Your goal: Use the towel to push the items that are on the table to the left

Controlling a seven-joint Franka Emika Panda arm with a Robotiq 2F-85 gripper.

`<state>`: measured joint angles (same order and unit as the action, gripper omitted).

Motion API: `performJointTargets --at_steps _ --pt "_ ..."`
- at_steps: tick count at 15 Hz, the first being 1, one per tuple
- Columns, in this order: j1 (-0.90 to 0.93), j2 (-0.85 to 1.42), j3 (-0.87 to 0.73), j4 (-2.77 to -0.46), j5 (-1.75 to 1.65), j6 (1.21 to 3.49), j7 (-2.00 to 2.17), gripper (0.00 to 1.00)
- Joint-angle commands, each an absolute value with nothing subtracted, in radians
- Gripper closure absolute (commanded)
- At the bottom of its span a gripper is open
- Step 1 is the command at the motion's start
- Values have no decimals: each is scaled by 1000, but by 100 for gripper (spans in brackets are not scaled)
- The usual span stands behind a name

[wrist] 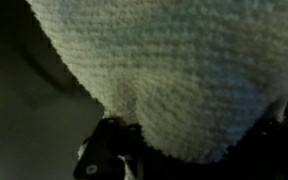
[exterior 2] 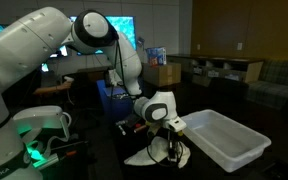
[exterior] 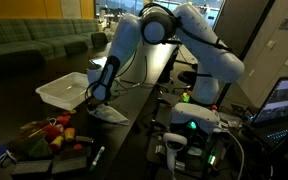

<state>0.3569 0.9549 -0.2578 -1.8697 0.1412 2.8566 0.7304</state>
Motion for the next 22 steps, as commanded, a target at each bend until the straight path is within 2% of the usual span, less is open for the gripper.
performJointTargets --at_steps 1,22 --pt "349 1019 -280 -1801 134 2870 753 100" --pt "454 1156 -293 -1531 120 2831 889 100"
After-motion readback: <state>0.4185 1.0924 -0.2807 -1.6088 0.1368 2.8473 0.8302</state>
